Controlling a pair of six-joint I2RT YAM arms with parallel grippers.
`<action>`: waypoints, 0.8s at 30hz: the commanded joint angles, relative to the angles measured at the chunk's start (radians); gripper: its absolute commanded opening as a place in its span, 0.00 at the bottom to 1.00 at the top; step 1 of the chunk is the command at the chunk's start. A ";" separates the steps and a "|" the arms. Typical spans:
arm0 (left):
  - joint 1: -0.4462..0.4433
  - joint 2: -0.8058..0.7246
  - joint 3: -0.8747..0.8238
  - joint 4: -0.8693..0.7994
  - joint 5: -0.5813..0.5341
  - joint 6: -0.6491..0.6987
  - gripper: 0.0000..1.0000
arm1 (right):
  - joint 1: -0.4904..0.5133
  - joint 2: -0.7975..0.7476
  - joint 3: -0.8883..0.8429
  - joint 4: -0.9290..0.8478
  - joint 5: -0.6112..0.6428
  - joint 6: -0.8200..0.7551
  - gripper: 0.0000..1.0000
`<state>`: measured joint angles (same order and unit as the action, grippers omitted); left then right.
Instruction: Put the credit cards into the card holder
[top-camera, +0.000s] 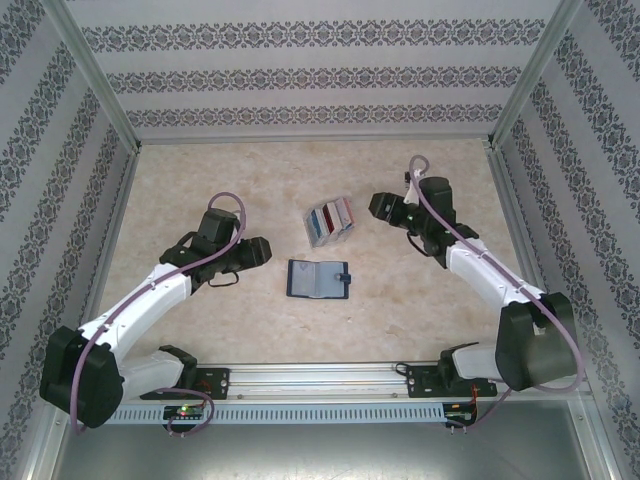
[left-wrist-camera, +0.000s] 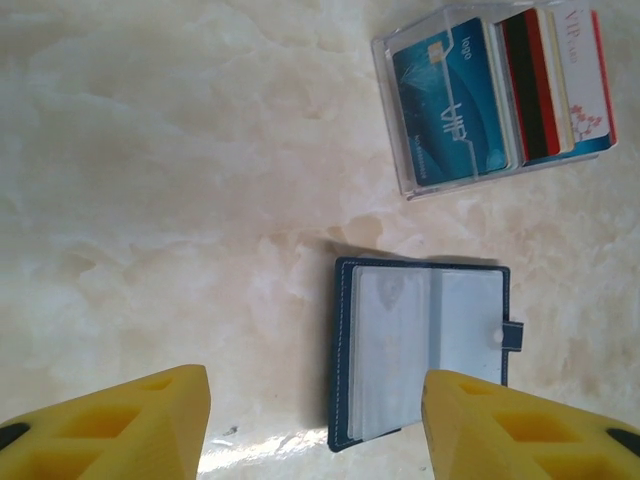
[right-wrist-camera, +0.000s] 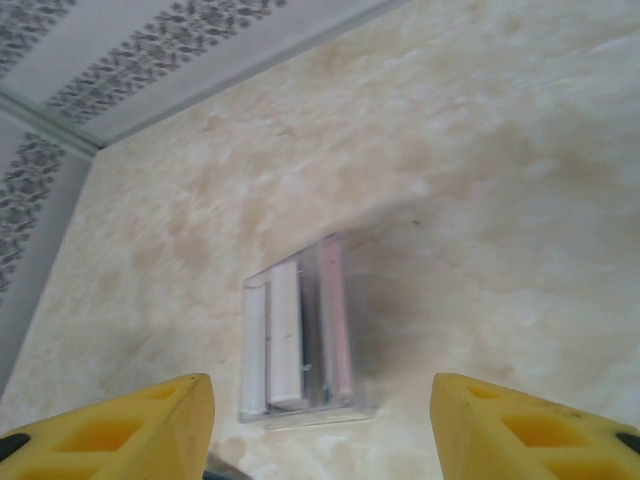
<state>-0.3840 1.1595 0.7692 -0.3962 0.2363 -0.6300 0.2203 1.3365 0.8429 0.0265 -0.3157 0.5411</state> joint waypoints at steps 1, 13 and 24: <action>0.009 0.002 0.018 -0.047 -0.015 0.037 0.60 | -0.021 0.017 0.074 -0.123 0.040 -0.082 0.61; 0.009 -0.047 -0.058 -0.075 -0.056 0.031 0.63 | -0.073 0.268 0.328 -0.325 0.051 -0.205 0.71; 0.009 -0.031 -0.078 -0.035 -0.030 0.027 0.63 | -0.008 0.438 0.452 -0.371 -0.132 -0.217 0.67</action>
<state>-0.3840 1.1252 0.6968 -0.4412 0.2050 -0.6086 0.1719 1.7378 1.2449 -0.2966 -0.3771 0.3573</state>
